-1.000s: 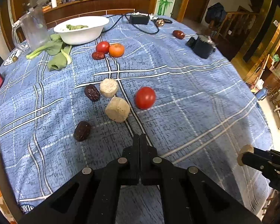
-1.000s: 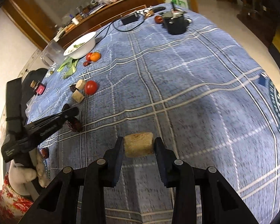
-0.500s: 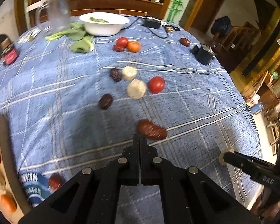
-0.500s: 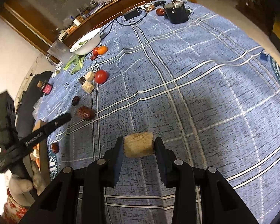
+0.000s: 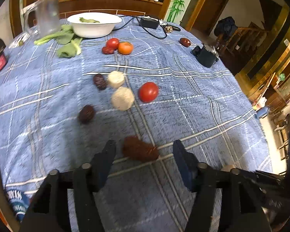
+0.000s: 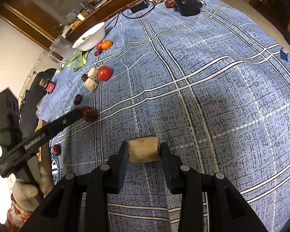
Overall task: Organize fruits
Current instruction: 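Grasp the dark red date on the table with the left gripper, then carry the date with the left gripper while the right carries the yam piece into the box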
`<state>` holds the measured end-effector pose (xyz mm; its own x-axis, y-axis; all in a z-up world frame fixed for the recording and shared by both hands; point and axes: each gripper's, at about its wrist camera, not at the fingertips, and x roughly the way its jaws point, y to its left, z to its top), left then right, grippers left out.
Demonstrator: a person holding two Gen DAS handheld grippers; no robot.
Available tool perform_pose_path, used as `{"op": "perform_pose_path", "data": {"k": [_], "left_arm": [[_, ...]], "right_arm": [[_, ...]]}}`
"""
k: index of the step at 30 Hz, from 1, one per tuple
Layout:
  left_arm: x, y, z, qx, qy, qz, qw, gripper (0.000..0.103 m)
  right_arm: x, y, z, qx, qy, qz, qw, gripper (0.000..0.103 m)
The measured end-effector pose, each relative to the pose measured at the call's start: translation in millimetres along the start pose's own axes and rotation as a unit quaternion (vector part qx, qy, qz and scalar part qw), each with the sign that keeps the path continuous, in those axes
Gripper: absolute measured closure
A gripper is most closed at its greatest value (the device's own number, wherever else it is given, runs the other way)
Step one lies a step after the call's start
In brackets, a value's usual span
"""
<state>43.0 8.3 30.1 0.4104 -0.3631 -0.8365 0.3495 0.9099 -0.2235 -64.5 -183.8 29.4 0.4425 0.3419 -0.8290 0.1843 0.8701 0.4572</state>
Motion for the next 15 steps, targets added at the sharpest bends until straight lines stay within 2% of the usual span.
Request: {"op": "perform_pose_path", "data": {"k": [3,4,9,15], "left_arm": [[16.3,-13.5,1.1,0.025,0.012,0.029,0.9992,0.046],[19.4,-17.2,0.3,0.035,0.014,0.043,0.9983,0.061],[14.7,-16.9,-4.4,0.037,0.011,0.056,0.9977,0.061],[-26.4,12.5,-7.9,-0.014,-0.02,0.061,0.9978,0.061]], "right_arm": [[0.9,-0.4,1.5,-0.008,0.002,-0.003,1.0,0.067],[0.8,-0.8,2.8,-0.01,0.003,-0.003,1.0,0.067],[-5.0,0.5,10.6,-0.024,-0.004,-0.008,1.0,0.067],[0.0,20.1,17.6,-0.048,0.001,-0.001,0.999,0.067]]}}
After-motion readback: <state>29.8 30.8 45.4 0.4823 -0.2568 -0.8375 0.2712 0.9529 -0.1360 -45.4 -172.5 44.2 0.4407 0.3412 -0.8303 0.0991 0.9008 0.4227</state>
